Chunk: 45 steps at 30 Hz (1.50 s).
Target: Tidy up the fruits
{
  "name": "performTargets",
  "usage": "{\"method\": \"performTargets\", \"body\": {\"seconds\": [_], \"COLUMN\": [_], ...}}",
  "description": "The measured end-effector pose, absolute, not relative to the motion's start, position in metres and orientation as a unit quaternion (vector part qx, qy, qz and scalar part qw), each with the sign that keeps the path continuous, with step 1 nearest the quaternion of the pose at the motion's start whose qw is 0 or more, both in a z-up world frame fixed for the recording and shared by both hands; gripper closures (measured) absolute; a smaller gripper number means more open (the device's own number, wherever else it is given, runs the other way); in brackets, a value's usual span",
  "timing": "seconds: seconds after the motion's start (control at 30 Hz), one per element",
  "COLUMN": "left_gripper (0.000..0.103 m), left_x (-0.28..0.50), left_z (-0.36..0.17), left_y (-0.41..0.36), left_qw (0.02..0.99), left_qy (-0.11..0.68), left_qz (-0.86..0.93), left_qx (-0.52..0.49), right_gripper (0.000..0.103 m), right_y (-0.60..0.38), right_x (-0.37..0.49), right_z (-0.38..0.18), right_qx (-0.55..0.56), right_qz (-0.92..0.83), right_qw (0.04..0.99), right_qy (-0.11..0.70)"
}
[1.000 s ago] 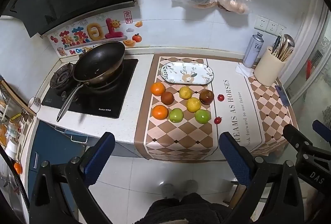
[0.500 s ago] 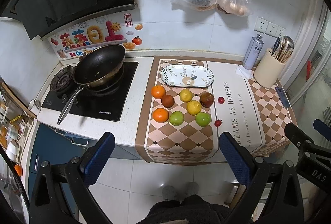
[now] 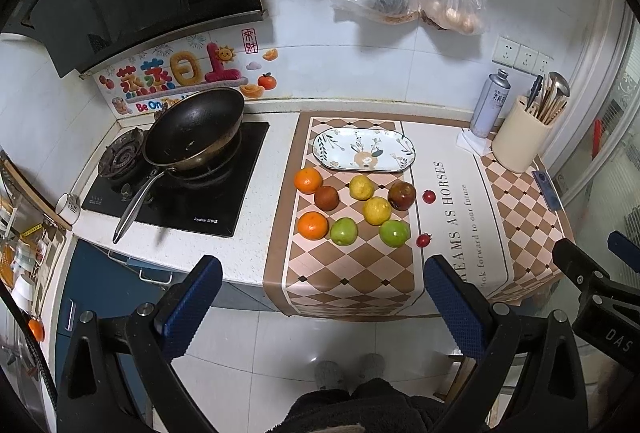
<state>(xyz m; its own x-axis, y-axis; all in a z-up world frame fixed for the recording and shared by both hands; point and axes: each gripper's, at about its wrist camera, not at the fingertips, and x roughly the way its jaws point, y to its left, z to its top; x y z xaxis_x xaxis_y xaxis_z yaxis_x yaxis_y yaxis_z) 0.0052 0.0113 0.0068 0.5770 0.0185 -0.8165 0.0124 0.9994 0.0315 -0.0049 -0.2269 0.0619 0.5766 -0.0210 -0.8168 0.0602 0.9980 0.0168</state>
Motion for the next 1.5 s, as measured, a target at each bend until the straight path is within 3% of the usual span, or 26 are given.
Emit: {"method": "performTargets", "body": {"seconds": [1.5], "left_gripper": [0.000], "left_x": [0.008], "left_z": [0.017], "left_y": [0.009], "left_qw": [0.894], "left_qy": [0.448], "left_qz": [-0.003], "left_qx": [0.016], "right_gripper": [0.000], "right_y": [-0.228], "right_x": [-0.004], "right_z": [0.076], "right_qx": [0.029], "right_qz": [-0.022], "right_qw": [0.893], "right_qy": [0.448]}}
